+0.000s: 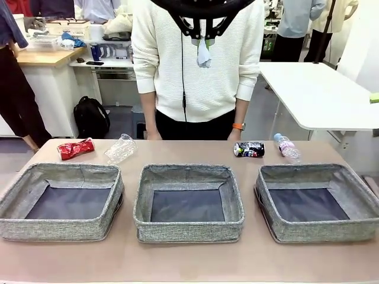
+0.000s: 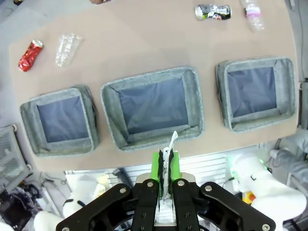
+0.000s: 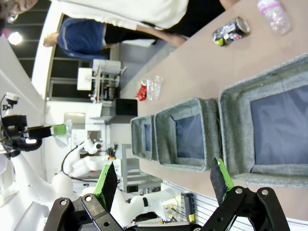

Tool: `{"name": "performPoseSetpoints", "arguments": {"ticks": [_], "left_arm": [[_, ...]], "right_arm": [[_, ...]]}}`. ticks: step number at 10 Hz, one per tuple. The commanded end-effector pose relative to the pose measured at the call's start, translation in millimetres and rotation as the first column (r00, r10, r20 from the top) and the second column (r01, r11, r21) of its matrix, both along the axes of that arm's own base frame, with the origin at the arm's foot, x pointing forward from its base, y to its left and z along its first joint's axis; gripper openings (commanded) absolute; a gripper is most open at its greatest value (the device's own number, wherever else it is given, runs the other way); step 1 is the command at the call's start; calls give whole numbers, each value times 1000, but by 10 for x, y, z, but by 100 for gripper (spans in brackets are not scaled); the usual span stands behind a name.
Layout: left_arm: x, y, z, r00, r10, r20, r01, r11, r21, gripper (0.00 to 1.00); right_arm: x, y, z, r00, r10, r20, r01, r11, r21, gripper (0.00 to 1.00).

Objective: Sort the waste into the appropriate baskets.
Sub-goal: Place the picked waste into the Fabric basket indicated by the person.

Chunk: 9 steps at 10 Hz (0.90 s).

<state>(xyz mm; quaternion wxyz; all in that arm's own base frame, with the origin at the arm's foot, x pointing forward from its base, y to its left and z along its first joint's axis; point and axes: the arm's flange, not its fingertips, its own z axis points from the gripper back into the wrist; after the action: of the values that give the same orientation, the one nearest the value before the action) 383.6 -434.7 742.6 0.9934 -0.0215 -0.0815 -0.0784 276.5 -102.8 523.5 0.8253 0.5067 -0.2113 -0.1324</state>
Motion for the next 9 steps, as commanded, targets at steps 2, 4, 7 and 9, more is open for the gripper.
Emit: {"name": "performPoseSetpoints", "arguments": {"ticks": [2,4,7,9], "left_arm": [[-17,19,11,1000,5,19,-5,1000,3,7],[-17,19,11,1000,5,19,-5,1000,3,7],[-17,19,11,1000,5,19,-5,1000,3,7],[-17,19,11,1000,5,19,-5,1000,3,7]], "right_arm": [[12,-9,1,999,12,36,-13,1000,12,100],[12,-9,1,999,12,36,-13,1000,12,100],[12,-9,1,999,12,36,-13,1000,12,100],[12,-9,1,999,12,36,-13,1000,12,100]]}}
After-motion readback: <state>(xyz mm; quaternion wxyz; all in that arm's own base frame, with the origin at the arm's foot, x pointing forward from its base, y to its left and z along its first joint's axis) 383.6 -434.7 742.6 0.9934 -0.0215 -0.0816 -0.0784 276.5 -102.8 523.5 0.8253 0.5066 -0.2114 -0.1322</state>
